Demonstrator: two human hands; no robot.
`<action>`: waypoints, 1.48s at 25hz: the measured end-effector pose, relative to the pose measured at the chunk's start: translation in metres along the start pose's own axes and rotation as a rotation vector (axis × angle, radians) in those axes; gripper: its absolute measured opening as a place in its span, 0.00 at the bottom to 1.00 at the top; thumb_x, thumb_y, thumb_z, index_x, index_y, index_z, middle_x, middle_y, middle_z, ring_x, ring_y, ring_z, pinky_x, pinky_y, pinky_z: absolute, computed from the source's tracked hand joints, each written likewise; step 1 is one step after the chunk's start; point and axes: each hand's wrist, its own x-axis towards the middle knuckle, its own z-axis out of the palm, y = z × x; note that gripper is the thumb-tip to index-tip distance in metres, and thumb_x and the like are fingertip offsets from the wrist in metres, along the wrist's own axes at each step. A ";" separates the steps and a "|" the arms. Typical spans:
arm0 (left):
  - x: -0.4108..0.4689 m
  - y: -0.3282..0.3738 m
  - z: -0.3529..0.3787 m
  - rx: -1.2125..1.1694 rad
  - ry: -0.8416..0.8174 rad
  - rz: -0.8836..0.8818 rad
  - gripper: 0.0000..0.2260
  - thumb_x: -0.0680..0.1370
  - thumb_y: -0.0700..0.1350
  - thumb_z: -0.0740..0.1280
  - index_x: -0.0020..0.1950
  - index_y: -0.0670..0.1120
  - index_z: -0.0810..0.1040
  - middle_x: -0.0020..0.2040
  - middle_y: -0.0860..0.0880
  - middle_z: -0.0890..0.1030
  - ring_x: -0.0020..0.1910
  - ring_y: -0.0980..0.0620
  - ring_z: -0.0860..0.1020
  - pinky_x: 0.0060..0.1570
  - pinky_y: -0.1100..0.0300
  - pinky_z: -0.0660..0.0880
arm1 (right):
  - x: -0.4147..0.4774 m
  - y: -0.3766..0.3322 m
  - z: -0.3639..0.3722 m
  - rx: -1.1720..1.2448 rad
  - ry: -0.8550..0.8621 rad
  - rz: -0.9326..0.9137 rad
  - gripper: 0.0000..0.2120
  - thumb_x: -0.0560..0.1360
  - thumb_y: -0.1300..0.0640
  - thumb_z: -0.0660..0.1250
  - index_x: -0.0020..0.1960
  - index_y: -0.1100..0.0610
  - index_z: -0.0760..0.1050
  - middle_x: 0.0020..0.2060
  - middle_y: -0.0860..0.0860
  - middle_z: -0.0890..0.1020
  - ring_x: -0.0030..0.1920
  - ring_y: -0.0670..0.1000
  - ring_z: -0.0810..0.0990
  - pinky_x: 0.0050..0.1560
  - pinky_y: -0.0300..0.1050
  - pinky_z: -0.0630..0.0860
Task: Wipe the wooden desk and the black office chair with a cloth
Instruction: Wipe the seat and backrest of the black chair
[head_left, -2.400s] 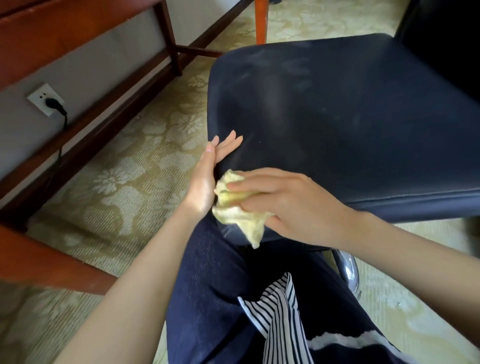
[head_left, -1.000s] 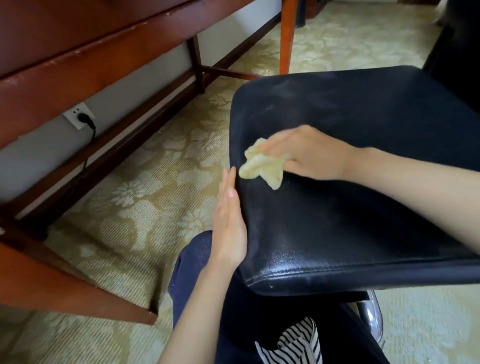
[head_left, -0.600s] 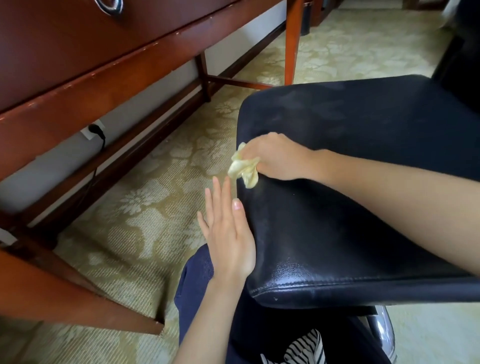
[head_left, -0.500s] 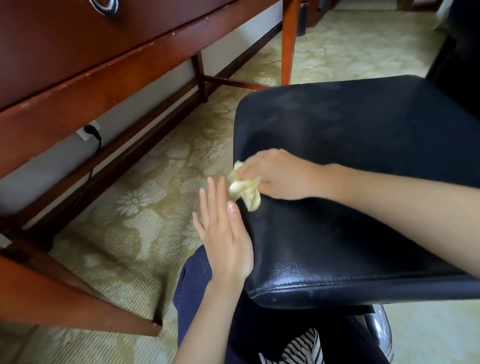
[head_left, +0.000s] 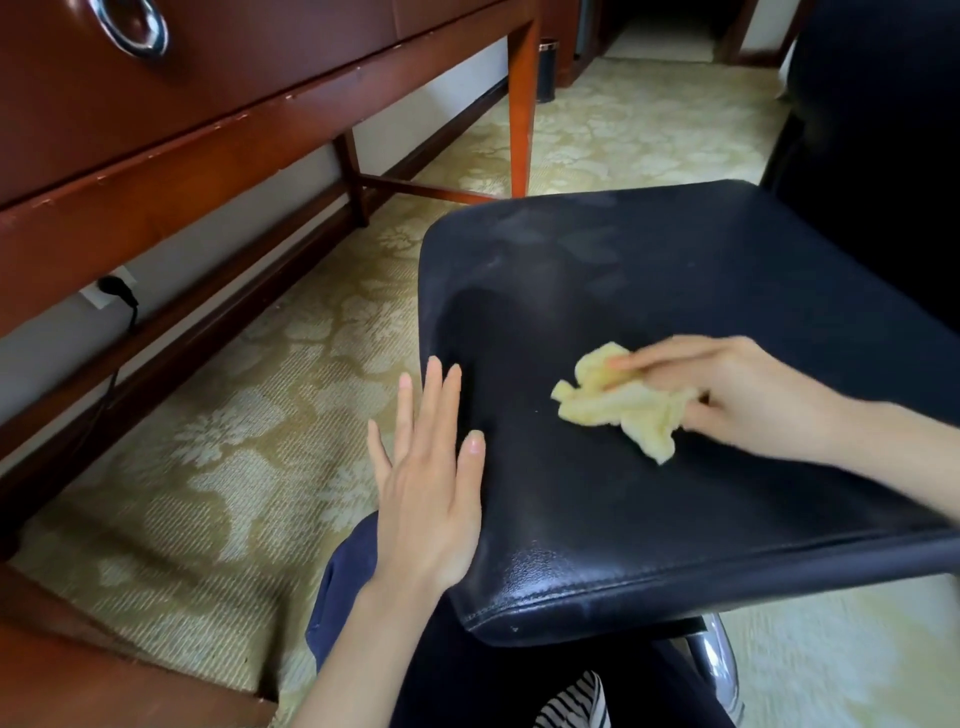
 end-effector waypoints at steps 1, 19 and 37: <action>0.002 -0.001 -0.001 0.057 -0.038 0.021 0.25 0.78 0.59 0.39 0.76 0.61 0.47 0.76 0.65 0.44 0.74 0.64 0.37 0.70 0.57 0.30 | 0.003 0.016 -0.004 -0.032 0.034 0.068 0.11 0.71 0.68 0.70 0.51 0.59 0.83 0.55 0.47 0.79 0.47 0.36 0.76 0.47 0.19 0.65; -0.007 0.024 -0.026 0.300 -0.223 0.207 0.34 0.73 0.63 0.37 0.76 0.55 0.60 0.74 0.53 0.64 0.73 0.56 0.64 0.68 0.69 0.54 | 0.152 0.060 0.022 -0.086 0.137 0.525 0.11 0.76 0.63 0.57 0.49 0.60 0.79 0.49 0.56 0.81 0.52 0.58 0.77 0.54 0.54 0.74; 0.054 -0.016 -0.043 -0.001 0.103 -0.110 0.19 0.82 0.50 0.54 0.72 0.48 0.67 0.72 0.51 0.68 0.71 0.53 0.65 0.70 0.55 0.60 | 0.020 -0.020 0.032 0.052 -0.251 -0.418 0.14 0.73 0.67 0.69 0.55 0.56 0.82 0.56 0.52 0.81 0.52 0.55 0.77 0.50 0.41 0.75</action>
